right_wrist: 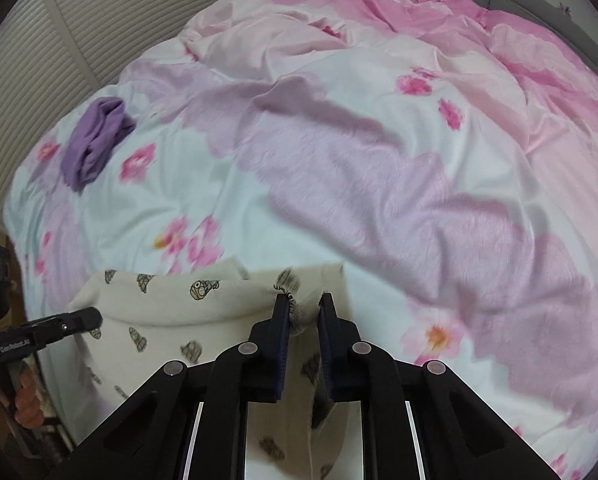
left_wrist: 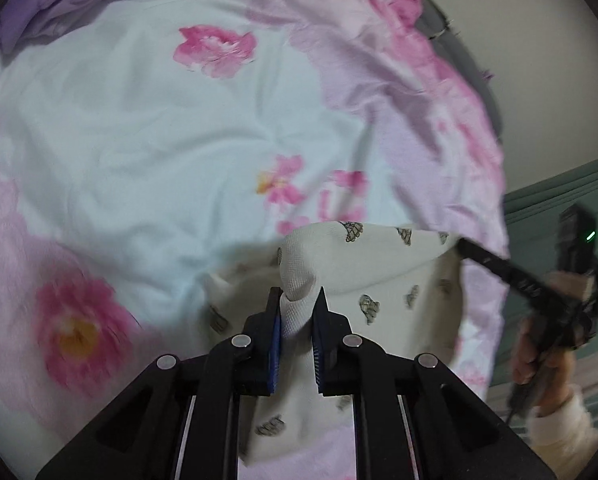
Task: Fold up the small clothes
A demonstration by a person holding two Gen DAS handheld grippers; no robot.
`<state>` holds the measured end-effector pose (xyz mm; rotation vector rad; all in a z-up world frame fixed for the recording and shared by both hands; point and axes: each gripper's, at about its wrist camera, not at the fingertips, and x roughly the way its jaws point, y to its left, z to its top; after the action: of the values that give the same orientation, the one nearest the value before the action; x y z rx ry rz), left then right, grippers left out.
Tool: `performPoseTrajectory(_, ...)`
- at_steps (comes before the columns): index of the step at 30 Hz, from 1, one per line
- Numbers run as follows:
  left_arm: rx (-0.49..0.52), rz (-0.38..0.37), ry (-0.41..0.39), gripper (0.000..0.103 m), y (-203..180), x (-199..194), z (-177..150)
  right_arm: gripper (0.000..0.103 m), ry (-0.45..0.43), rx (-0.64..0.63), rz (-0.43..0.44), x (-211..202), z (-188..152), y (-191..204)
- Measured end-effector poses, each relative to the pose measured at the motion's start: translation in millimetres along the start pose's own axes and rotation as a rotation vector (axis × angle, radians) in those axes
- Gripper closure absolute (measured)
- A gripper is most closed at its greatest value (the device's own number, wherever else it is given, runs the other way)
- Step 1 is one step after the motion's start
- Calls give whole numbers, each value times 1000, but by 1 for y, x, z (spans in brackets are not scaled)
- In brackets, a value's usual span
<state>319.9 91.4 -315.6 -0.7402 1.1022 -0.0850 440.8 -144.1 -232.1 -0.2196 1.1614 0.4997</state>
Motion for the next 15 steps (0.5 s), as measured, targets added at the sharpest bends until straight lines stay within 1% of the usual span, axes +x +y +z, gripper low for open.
performPoseTrajectory(1, -6, 28, 8, 88, 2, 5, 2, 87, 7, 4, -4, 6, 5, -2)
performPoseTrajectory(2, -19, 50, 23, 87, 5, 9, 2, 82, 24, 24, -4, 14, 11, -4)
performPoseTrajectory(4, -34, 53, 29, 79, 9, 8, 0, 76, 84, 69, -12, 27, 20, -9)
performPoseTrajectory(5, -41, 72, 20, 67, 9, 4, -1, 70, 89, 82, -12, 27, 20, -10)
performPoseTrajectory(6, -46, 87, 2, 51, 10, -2, -3, 62, 74, 98, -7, 22, 19, -11)
performPoseTrajectory(7, -58, 102, -29, 44, 11, -10, -6, 56, 57, 104, 1, 16, 16, -12)
performPoseTrajectory(8, -76, 117, -61, 37, 13, -21, -9, 44, 42, 100, 8, 8, 11, -11)
performPoseTrajectory(9, -86, 121, -77, 36, 14, -29, -13, 38, 36, 90, 7, 2, 6, -9)
performPoseTrajectory(10, -93, 117, -78, 36, 15, -35, -18, 36, 25, 77, 0, -6, -4, -7)
performPoseTrajectory(12, -95, 116, -42, 36, 16, -38, -30, 35, 27, 55, -16, -12, -18, -4)
performPoseTrajectory(14, -92, 97, 6, 36, 12, -35, -45, 35, 55, 25, -26, -14, -37, 1)
performPoseTrajectory(15, -92, 85, 29, 34, 10, -31, -52, 35, 62, 25, -20, -14, -44, 2)
